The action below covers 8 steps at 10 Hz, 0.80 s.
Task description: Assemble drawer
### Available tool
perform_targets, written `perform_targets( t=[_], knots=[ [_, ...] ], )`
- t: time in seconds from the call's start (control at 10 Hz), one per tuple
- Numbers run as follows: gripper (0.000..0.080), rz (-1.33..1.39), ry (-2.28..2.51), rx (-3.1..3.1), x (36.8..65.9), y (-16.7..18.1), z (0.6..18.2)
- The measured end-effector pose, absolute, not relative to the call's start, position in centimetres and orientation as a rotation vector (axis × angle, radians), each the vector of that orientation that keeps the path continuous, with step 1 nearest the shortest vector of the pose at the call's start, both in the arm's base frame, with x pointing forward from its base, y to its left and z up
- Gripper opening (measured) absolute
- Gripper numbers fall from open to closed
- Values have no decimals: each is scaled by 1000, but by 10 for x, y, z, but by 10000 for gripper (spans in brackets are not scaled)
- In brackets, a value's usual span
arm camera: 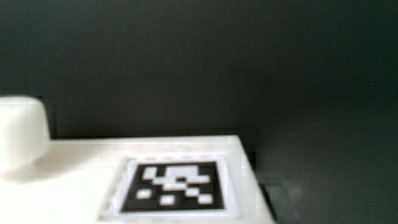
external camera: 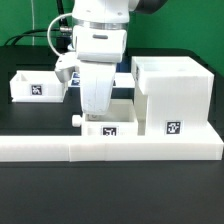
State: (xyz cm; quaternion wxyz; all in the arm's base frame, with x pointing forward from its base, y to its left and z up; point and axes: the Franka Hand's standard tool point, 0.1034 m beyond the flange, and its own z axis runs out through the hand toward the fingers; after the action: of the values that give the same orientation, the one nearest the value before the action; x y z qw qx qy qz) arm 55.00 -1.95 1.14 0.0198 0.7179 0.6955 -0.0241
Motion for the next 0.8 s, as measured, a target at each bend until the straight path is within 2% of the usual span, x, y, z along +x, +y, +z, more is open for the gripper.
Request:
perform_targets(
  t=[0.2,0.8],
  knots=[
    [42,-67,2165,2222,551,-9,12],
    [42,-64,2163,2222,552,-9,11]
  ],
)
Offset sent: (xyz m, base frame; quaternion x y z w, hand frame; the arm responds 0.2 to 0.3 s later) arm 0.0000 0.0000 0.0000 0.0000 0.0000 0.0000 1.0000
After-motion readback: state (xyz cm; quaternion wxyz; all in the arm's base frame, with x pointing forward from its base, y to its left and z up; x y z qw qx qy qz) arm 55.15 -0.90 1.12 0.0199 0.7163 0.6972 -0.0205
